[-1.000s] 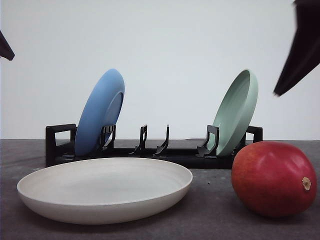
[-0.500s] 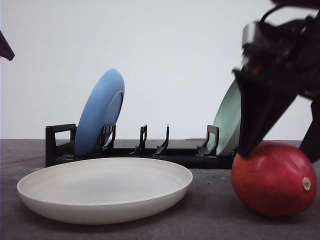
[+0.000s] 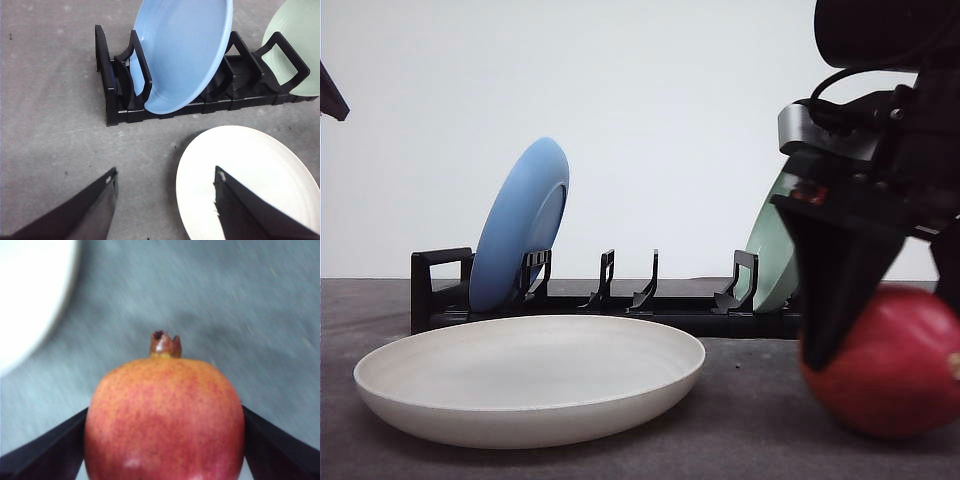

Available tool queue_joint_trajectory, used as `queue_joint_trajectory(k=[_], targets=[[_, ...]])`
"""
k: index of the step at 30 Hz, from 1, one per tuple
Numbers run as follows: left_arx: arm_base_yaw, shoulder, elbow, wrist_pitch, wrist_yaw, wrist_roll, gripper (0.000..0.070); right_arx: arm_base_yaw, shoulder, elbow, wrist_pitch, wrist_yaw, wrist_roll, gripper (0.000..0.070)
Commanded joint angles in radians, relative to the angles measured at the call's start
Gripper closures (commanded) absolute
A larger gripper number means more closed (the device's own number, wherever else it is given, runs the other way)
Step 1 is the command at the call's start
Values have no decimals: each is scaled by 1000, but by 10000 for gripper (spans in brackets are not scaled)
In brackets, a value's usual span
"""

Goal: Place pomegranate in white plate

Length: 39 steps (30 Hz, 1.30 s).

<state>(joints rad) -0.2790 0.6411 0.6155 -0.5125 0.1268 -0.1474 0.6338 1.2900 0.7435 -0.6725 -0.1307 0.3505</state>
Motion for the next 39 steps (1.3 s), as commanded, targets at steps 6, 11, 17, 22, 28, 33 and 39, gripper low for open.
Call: queue_joint_trajectory(k=[6, 11, 17, 22, 28, 33, 39], targets=[[-2, 5, 5, 12, 1, -3, 342, 40, 37, 203, -121, 1, -147, 227], [-2, 5, 5, 13, 1, -4, 342, 120, 136, 333, -137, 1, -180, 227], [-2, 5, 5, 26, 1, -5, 342, 220, 302, 449, -58, 5, -210, 227], [-2, 5, 5, 31, 1, -5, 342, 265, 431, 506, 41, 2, -217, 227], [-2, 5, 5, 31, 1, -5, 342, 287, 519, 535, 118, 4, -234, 226], [-2, 5, 5, 31, 1, -5, 342, 287, 533, 535, 126, 6, -231, 226], [-2, 5, 5, 32, 1, -4, 342, 285, 552, 535, 129, 18, -231, 206]])
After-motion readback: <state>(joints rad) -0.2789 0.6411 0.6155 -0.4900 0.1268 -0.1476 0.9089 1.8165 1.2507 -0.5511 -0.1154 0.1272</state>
